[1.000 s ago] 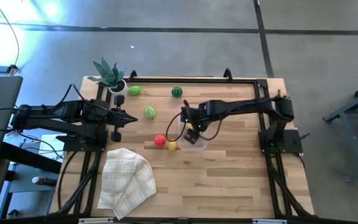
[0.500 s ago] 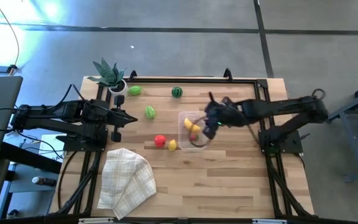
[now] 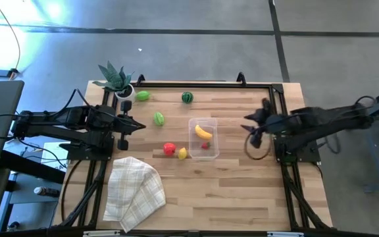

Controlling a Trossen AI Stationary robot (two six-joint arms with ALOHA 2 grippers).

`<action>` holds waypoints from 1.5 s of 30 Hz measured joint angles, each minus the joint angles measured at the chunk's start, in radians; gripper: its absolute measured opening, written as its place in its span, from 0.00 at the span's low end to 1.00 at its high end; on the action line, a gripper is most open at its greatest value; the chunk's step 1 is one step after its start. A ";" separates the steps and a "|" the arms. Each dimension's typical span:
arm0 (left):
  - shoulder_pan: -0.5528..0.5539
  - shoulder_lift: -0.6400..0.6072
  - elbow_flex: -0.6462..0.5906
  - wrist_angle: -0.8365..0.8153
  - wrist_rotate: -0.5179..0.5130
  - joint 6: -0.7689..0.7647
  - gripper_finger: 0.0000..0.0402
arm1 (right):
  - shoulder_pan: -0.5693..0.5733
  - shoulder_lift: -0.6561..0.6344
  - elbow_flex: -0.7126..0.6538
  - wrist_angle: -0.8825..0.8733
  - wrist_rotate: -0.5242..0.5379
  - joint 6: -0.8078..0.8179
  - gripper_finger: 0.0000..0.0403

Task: Pick and placing Produce into tupperware
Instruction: Put the star fruit into the transparent bin

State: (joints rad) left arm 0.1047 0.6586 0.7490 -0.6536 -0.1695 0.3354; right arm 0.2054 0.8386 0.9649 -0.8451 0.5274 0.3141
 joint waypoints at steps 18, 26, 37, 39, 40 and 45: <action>0.000 0.000 0.000 0.000 0.000 0.000 0.00 | 0.000 -0.208 -0.001 -0.149 -0.091 -0.135 0.31; 0.000 0.000 0.000 0.000 0.000 0.000 0.00 | 0.000 -0.213 -0.026 -0.136 -0.188 -0.164 0.15; 0.000 0.000 0.000 0.000 0.000 0.000 0.00 | 0.000 -0.301 -0.119 -0.066 -0.191 -0.158 0.03; 0.000 0.000 0.000 0.000 0.000 0.000 0.00 | 0.000 -0.308 -0.119 -0.065 -0.191 -0.158 0.03; 0.000 0.000 0.000 0.000 0.000 0.000 0.00 | 0.000 -0.310 -0.119 -0.066 -0.191 -0.158 0.03; 0.000 0.000 0.000 0.000 0.000 0.000 0.00 | 0.000 -0.309 -0.119 -0.066 -0.191 -0.158 0.03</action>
State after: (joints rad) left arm 0.1043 0.6586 0.7490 -0.6533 -0.1692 0.3353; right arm 0.2050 0.5300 0.8455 -0.9111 0.3367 0.1566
